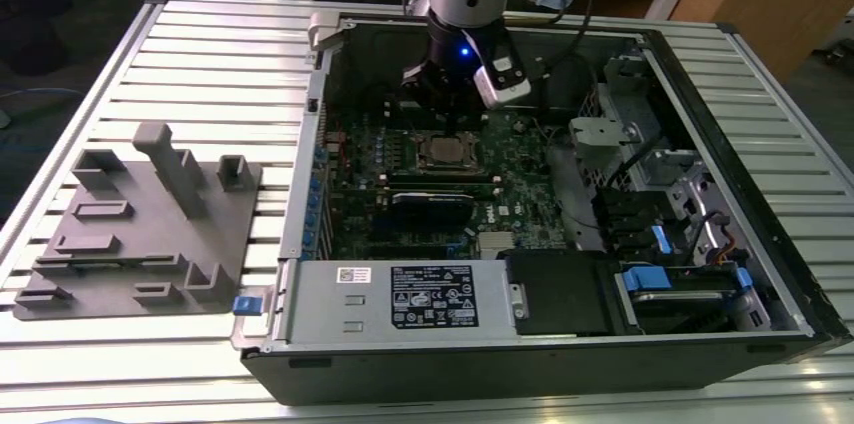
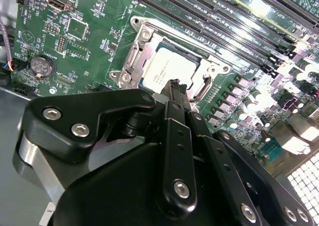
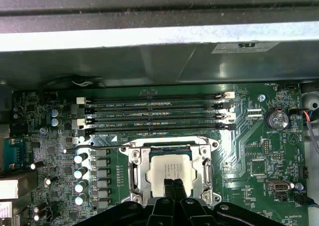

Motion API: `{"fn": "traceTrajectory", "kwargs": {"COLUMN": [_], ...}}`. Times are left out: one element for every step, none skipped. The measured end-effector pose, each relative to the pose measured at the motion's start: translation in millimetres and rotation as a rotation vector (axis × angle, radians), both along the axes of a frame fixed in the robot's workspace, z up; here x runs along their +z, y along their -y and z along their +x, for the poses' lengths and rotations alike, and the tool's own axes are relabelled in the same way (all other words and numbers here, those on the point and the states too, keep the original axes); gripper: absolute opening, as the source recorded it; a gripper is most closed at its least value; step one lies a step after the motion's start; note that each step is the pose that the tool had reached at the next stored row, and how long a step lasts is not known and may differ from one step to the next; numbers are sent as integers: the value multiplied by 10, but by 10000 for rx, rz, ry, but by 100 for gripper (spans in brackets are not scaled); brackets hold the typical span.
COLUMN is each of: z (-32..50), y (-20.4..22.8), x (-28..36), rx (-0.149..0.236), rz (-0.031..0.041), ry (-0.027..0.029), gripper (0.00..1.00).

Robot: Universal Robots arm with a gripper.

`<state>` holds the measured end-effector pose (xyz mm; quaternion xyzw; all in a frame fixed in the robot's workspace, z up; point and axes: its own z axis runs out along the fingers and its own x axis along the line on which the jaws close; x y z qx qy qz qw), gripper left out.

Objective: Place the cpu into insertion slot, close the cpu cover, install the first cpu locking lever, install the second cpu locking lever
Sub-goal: 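Install the first cpu locking lever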

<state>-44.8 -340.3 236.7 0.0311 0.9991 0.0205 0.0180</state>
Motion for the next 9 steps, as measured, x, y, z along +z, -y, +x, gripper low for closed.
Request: {"fn": "traceTrajectory", "kwargs": {"z": [0, 0, -1, -1, -1, -1, -1, -1, -1], "y": [0, 0, 0, 0, 0, 0, 0, 0, 0], "x": [0, 0, 0, 0, 5, 13, 27, 41, 57], "rx": [0, 0, 0, 0, 0, 0, 0, 0, -1], "rz": [0, 0, 0, 0, -1, 1, 0, 1, 0], "ry": [0, 0, 0, 0, 0, 1, 0, 1, 0], "gripper": [11, 11, 11, 11, 11, 11, 11, 11, 11]}}
